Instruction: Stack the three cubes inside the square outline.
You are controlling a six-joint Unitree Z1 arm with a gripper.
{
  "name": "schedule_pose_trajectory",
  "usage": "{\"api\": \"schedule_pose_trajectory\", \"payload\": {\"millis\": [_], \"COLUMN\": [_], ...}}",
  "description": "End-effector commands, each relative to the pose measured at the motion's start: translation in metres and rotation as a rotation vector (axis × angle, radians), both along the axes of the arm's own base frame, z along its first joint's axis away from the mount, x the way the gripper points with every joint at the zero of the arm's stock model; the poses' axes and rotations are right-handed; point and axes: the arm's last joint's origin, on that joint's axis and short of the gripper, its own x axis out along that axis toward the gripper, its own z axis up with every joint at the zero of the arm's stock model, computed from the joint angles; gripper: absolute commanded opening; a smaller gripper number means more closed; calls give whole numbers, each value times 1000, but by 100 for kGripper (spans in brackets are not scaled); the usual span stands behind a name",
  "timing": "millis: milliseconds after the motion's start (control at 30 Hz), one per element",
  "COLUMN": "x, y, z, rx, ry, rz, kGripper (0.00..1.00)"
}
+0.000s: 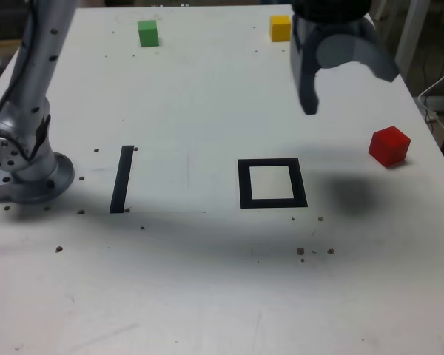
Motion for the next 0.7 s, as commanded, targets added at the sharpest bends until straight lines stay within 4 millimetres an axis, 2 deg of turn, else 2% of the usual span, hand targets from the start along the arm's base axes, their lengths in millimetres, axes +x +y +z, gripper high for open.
{"api": "schedule_pose_trajectory", "payload": {"millis": [0,300,667], "x": [10,42,70], "y": [3,15,26], "z": [-6,-26,-45], "rx": [1,8,25], "ry": [0,5,21], "rz": [4,30,37], "kGripper": [99,99,99]}}
